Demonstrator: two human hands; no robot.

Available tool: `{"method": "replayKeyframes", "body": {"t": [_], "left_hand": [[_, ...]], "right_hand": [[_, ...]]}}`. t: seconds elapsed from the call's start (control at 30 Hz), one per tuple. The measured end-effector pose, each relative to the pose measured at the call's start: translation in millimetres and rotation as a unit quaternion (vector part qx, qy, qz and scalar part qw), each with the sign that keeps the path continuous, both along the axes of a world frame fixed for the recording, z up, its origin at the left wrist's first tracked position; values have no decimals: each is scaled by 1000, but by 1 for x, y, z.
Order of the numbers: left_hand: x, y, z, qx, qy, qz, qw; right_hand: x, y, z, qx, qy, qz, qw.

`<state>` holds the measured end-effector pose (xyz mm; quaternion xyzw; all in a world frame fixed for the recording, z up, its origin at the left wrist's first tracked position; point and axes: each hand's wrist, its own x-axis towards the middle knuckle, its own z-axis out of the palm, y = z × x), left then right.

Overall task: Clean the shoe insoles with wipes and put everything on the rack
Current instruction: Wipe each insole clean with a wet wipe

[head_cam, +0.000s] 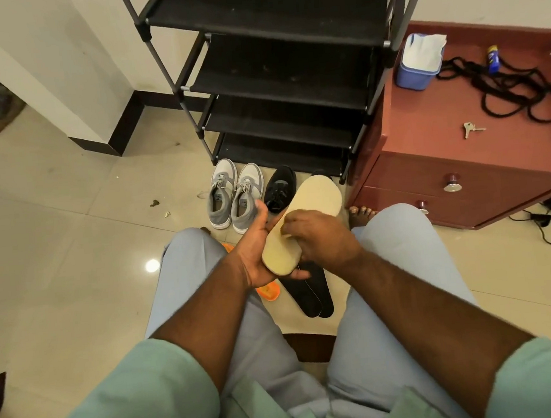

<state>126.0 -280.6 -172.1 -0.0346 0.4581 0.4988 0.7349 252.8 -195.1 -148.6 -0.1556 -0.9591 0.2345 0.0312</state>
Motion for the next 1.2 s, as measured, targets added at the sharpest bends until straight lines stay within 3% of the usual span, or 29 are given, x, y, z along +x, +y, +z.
{"method": "replayKeyframes", "body": {"t": [0.1,0.2,0.27,0.43,0.57,0.63,0.77,0.97,1.1,1.2], "left_hand": [[-1,0,1,-2,-5,9,1000],[-4,0,-3,-8,-26,36,999],[-6,0,-5,-9,-34,50,998],[-8,0,-3,11,-16,23,1000],[-11,-1,-11,17,-28,44,999],[-14,0,-15,16,-30,43,998],[-15,1,-18,20,-17,26,999],[-16,1,-20,-31,31,59,997],[-17,3,-22,7,24,105,994],[-18,3,-23,3,10,124,992]], "right_hand": [[0,2,3,3,0,-23,1000],[3,-23,10,-22,61,88,994],[4,-28,9,-30,53,132,989],[4,5,1,-32,37,-41,998],[7,-22,12,-10,60,120,991],[7,-27,10,-15,58,150,987],[5,0,3,-30,22,15,999],[9,-26,8,-24,49,144,988],[7,-1,1,-32,10,22,999],[7,0,3,-29,28,37,999]]}}
